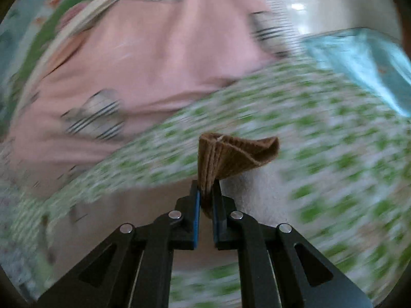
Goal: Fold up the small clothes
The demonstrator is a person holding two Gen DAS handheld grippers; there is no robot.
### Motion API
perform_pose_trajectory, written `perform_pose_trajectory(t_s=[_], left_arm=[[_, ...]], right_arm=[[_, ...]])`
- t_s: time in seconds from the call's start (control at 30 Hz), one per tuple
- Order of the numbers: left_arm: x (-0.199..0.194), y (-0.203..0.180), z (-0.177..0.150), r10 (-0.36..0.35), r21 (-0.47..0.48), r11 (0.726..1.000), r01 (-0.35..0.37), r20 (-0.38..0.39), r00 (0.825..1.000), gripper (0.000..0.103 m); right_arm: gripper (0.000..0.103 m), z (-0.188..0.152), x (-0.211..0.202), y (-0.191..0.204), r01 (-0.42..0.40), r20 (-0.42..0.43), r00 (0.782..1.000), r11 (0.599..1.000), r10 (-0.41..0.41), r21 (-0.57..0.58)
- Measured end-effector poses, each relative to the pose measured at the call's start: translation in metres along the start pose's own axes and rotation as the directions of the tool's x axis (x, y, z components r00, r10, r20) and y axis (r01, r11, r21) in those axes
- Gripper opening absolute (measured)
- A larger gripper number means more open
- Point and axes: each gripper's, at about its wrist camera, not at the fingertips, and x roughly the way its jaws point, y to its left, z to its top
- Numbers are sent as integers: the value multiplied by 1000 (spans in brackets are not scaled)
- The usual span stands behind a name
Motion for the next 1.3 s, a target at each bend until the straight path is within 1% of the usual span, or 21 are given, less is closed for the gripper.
perform_pose_trajectory(t_s=[0.07, 0.1, 0.17, 0.23, 0.27, 0.33, 0.4, 0.47, 0.6, 0.67, 0.7, 0.73, 0.8, 0.83, 0.9, 0.97, 1.1, 1.2, 1.23, 1.27, 1.3], left_arm=[[-4, 4, -2, -8, -12, 1000, 8, 8, 1000, 101], [-6, 7, -2, -11, -18, 1000, 11, 11, 1000, 101], [-9, 12, -3, -15, -29, 999, 15, 17, 1000, 101], [-11, 19, -5, -15, -39, 999, 16, 21, 1000, 101], [-12, 21, -5, -18, -45, 999, 19, 22, 1000, 101], [-15, 29, -6, -29, -61, 998, 31, 26, 999, 101], [-16, 35, -6, -37, -71, 997, 39, 29, 999, 101], [-15, 40, -5, -35, -73, 997, 37, 30, 999, 101], [-7, 49, 0, -49, -76, 996, 51, 25, 998, 101], [1, 54, 4, -93, -101, 991, 93, 8, 996, 101], [6, 56, 6, -115, -115, 987, 114, 1, 993, 101], [10, 57, 9, -125, -122, 985, 123, -4, 992, 101], [21, 58, 18, -138, -133, 982, 135, -13, 990, 101], [27, 56, 24, -148, -134, 980, 144, -15, 989, 101], [38, 52, 36, -163, -132, 978, 159, -12, 987, 101], [51, 46, 51, -176, -121, 978, 173, -14, 984, 101], [87, 37, 84, -198, -129, 973, 193, -32, 980, 101], [100, 37, 104, -226, -165, 961, 223, 4, 974, 99], [101, 37, 109, -236, -169, 957, 236, 20, 972, 90], [102, 35, 113, -259, -160, 951, 263, 42, 965, 62], [103, 31, 116, -273, -144, 950, 276, 41, 961, 45]], right_arm=[[9, -16, 17, 42, -102, -59, 993, 994, 100, -34], [9, -26, 27, 65, -155, -96, 984, 987, 150, -46], [9, -46, 46, 111, -249, -160, 958, 966, 237, -61], [9, -64, 62, 146, -315, -210, 932, 947, 295, -68], [9, -75, 73, 170, -352, -245, 914, 933, 324, -79], [9, -93, 85, 202, -401, -294, 885, 912, 361, -88], [9, -113, 101, 235, -457, -353, 845, 885, 401, -88], [9, -134, 114, 262, -490, -404, 814, 868, 419, -87], [9, -165, 136, 293, -518, -481, 771, 851, 418, -90], [13, -174, 145, 302, -520, -507, 757, 849, 412, -88], [16, -177, 151, 305, -508, -522, 756, 857, 395, -89], [31, -180, 157, 308, -499, -536, 752, 863, 383, -84], [52, -183, 161, 306, -509, -547, 730, 860, 410, -33], [54, -182, 158, 301, -515, -538, 729, 857, 423, -24], [55, -177, 148, 292, -516, -519, 738, 857, 432, -21], [55, -169, 137, 278, -505, -491, 754, 863, 436, -9], [55, -151, 106, 239, -462, -418, 803, 887, 424, 11], [55, -143, 81, 208, -421, -368, 843, 907, 394, 8], [56, -141, 75, 200, -410, -356, 851, 912, 386, 9], [56, -138, 67, 187, -390, -335, 865, 921, 373, 17], [57, -136, 63, 179, -375, -321, 875, 927, 362, 23]])
